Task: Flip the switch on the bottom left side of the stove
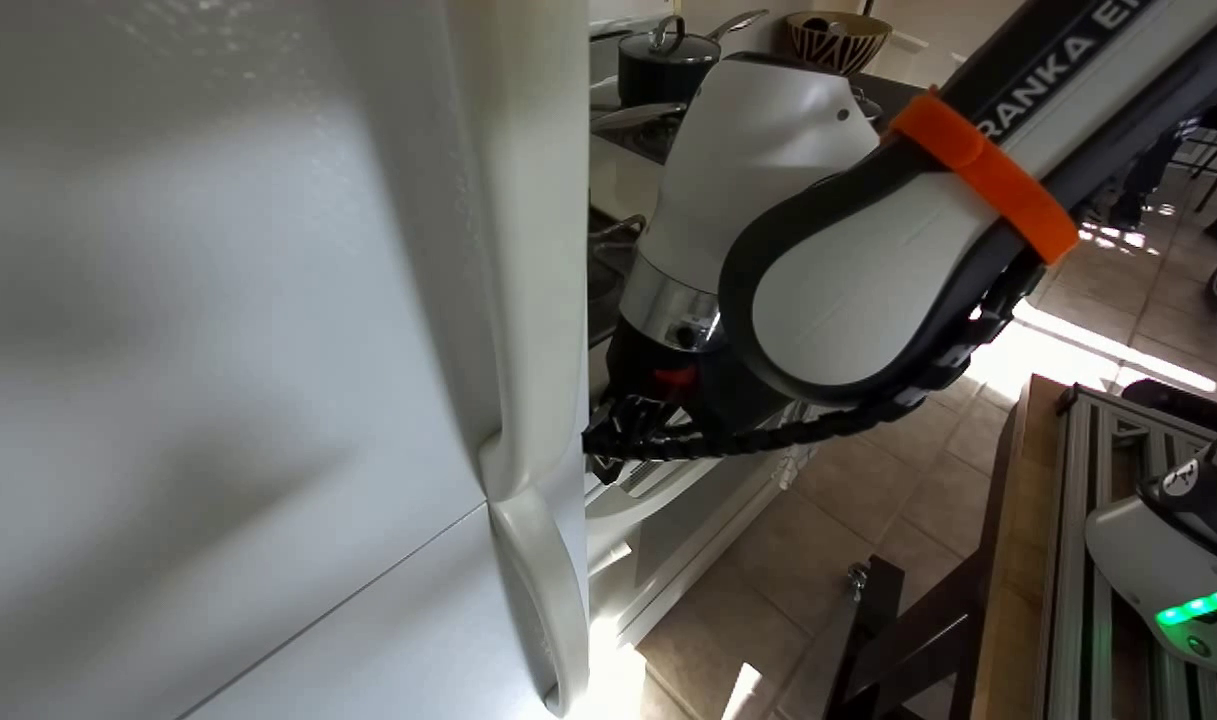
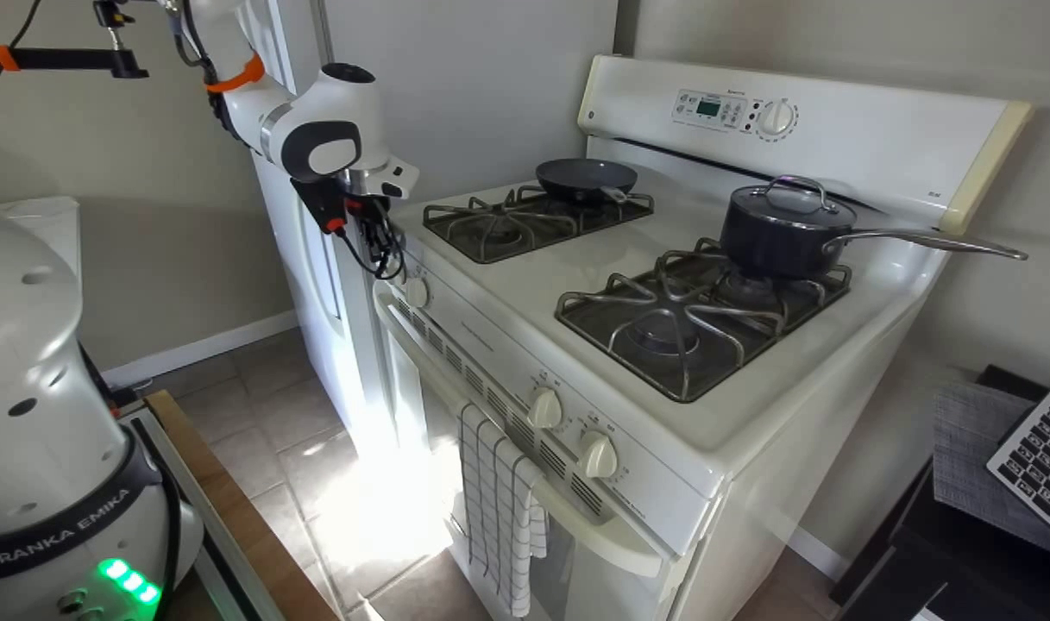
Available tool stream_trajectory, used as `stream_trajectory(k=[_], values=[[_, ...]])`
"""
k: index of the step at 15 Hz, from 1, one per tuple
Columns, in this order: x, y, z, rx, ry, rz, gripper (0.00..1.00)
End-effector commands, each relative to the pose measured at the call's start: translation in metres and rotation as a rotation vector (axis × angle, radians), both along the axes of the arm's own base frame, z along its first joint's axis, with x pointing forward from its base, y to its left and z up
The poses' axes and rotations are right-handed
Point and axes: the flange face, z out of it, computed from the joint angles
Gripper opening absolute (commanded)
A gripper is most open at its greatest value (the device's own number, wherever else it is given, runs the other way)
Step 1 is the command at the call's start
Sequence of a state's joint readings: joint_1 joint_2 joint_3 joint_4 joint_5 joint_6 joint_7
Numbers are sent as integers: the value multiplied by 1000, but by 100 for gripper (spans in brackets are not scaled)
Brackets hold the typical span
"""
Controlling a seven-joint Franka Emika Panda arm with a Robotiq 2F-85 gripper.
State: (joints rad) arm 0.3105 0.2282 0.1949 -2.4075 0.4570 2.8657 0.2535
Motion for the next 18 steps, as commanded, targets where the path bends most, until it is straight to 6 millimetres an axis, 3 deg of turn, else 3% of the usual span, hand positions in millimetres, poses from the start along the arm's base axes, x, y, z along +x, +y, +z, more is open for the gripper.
stream_trajectory(k=[1,18], values=[[11,-6,-3,-18,-20,-38,0],[24,-7,-6,-3,-81,-85,0]])
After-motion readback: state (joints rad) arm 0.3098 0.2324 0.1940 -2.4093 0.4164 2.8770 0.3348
